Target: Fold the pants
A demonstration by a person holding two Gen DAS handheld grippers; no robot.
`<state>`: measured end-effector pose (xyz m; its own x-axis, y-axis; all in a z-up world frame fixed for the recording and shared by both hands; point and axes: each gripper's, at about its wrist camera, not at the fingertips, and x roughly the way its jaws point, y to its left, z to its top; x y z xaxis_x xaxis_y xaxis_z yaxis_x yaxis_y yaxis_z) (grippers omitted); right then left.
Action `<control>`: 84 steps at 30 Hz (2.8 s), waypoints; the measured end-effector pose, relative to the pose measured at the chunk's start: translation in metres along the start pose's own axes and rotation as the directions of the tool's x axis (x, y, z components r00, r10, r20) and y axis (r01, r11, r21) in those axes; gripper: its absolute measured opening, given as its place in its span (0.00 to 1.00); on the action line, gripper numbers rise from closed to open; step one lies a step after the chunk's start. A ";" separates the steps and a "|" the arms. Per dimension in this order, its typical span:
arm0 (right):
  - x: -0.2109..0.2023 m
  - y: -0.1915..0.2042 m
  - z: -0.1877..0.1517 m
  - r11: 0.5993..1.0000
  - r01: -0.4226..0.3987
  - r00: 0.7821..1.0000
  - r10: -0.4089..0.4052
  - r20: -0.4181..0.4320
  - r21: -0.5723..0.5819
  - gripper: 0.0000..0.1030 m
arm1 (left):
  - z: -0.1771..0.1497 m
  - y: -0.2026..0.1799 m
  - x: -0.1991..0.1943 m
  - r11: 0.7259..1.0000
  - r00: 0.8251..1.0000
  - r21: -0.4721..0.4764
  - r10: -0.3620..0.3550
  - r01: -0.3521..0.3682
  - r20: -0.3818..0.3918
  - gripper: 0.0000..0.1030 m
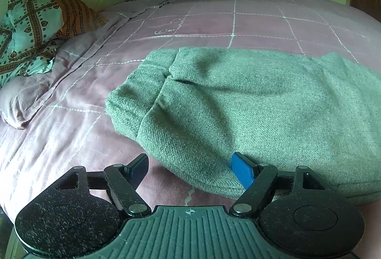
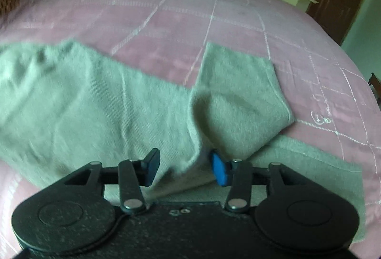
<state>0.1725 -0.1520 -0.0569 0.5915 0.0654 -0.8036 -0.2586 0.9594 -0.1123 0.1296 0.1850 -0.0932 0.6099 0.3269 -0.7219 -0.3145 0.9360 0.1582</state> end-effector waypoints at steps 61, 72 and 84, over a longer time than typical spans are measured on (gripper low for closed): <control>-0.040 -0.194 -0.131 0.879 0.089 0.963 -0.197 0.186 0.469 0.39 | 0.006 0.001 0.006 0.999 0.999 0.034 -0.010 0.012 -0.043 0.77; -0.039 -0.102 -0.107 0.856 0.379 0.903 -0.258 0.345 -0.353 0.29 | 0.009 0.000 0.006 0.999 0.998 0.036 0.001 0.001 -0.060 0.77; -0.030 -0.261 -0.157 0.670 -0.082 0.969 -0.119 0.217 0.738 0.05 | 0.011 0.005 0.011 0.999 0.997 0.027 -0.016 0.018 -0.070 0.81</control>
<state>0.1025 -0.4479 -0.0954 0.7697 0.0082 -0.6384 0.3412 0.8399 0.4221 0.1425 0.1942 -0.0928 0.5629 0.3016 -0.7695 -0.2832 0.9451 0.1632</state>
